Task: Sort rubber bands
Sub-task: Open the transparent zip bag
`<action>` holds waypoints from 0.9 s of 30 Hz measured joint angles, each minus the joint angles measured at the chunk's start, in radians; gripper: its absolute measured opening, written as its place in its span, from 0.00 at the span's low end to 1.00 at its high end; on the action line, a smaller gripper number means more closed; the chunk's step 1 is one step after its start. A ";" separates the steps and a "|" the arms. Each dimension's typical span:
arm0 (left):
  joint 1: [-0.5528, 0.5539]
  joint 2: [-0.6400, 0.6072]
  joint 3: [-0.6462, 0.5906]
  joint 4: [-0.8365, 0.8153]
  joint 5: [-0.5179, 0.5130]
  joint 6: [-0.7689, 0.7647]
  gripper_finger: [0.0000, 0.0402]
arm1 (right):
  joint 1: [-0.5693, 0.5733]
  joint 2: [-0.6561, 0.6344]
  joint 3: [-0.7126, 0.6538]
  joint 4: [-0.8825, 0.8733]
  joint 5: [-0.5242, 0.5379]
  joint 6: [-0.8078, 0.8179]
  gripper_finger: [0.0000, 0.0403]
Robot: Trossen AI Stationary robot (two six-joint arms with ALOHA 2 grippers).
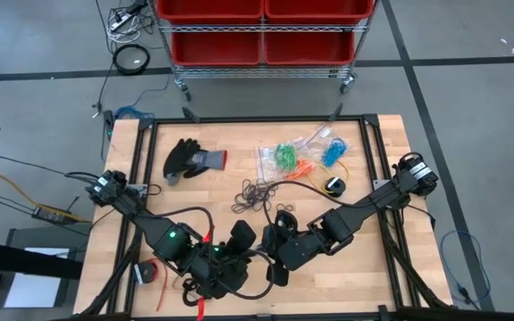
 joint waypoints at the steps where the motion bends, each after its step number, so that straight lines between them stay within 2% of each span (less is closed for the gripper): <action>1: 0.000 0.000 0.000 0.001 0.018 -0.011 0.25 | 0.000 0.000 0.000 0.000 0.000 0.000 0.00; 10: 0.010 0.007 -0.012 0.053 0.044 -0.011 0.25 | 0.000 0.000 0.000 0.001 0.000 0.001 0.00; 19: 0.028 0.069 -0.014 0.070 0.039 0.030 0.25 | 0.001 0.001 0.000 -0.005 -0.005 0.000 0.00; 27: 0.039 0.075 -0.014 0.041 0.032 0.013 0.25 | 0.000 0.002 -0.001 -0.014 0.000 0.009 0.00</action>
